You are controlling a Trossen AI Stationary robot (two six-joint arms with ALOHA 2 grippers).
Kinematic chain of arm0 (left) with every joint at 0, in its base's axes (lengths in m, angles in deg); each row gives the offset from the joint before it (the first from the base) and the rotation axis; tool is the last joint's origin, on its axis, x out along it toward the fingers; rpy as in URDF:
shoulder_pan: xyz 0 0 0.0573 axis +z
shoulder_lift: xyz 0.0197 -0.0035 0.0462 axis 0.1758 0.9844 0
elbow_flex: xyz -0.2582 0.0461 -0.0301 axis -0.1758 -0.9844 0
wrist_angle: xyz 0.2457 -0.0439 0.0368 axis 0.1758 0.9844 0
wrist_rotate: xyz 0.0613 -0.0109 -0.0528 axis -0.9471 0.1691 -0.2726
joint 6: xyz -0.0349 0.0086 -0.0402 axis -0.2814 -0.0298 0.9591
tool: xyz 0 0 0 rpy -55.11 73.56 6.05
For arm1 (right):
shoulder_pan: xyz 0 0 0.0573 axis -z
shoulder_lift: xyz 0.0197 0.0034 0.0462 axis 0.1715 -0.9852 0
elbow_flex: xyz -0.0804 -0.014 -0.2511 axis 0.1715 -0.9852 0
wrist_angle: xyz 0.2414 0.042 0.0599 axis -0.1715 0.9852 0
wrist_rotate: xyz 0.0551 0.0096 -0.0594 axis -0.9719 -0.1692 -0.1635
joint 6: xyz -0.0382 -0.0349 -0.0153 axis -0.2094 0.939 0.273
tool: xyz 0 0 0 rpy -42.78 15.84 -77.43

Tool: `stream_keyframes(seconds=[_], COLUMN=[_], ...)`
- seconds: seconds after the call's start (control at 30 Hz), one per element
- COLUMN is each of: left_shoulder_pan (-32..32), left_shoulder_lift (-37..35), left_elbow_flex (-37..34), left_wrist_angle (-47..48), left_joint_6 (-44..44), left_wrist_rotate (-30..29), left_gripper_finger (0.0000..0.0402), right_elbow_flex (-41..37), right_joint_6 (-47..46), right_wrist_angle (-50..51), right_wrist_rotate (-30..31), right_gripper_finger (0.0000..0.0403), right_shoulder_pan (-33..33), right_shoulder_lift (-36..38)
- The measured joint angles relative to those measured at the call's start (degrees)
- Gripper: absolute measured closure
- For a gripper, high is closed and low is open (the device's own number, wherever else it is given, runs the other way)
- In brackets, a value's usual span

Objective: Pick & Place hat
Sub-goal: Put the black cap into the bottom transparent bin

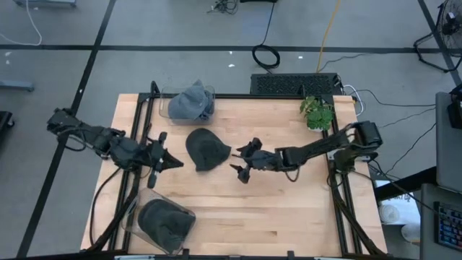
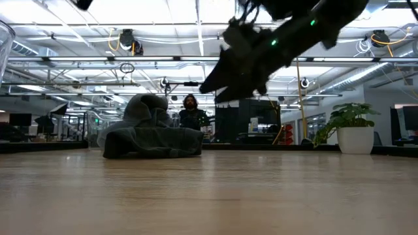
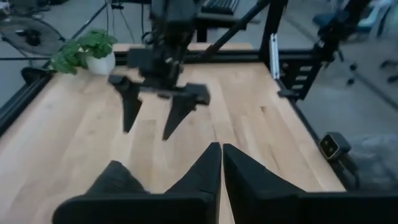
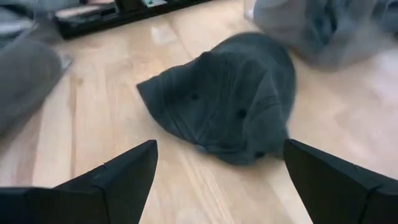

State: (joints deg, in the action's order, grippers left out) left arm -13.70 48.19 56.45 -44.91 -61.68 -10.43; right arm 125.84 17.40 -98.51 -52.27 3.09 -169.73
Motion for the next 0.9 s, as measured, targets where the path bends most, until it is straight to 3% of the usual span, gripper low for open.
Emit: stream_keyframes(seconds=[0.1, 0.27, 0.43, 0.5, 0.7, 0.9], left_shoulder_pan=[2.95, 6.15, 7.22, 7.47, 7.47, 7.47], left_shoulder_lift=[-3.83, -7.02, -7.19, -7.17, -7.17, -7.17], left_elbow_flex=[-5.56, -11.0, -13.9, -14.78, -16.88, -17.1], left_wrist_angle=[-5.18, -7.78, -7.4, -7.49, -7.38, -7.72], left_joint_6=[0.18, 0.34, 2.11, 2.14, 4.01, 5.15], left_wrist_rotate=[1.94, -0.14, -4.85, -5.06, -5.04, -4.96], left_gripper_finger=[0.0383, 0.0398, 0.0376, 0.0366, 0.0356, 0.0355], right_elbow_flex=[0.03, 0.01, 0.01, 0.14, 0.12, 2.6], right_joint_6=[-6.69, -13.64, -18.16, -20.06, -22.22, -20.91], right_wrist_angle=[-2.78, -4.02, -4.58, -8.26, -17.94, -18.97], right_wrist_rotate=[-3.44, -5.52, -6.1, -8.9, -12.79, -18.71], right_gripper_finger=[0.0067, 0.0067, 0.0067, 0.0067, 0.0067, 0.0067], right_shoulder_pan=[2.64, 5.98, 7.21, 7.68, 7.89, 8.33], right_shoulder_lift=[-3.88, -9.02, -13.21, -14.86, -17.69, -17.83])
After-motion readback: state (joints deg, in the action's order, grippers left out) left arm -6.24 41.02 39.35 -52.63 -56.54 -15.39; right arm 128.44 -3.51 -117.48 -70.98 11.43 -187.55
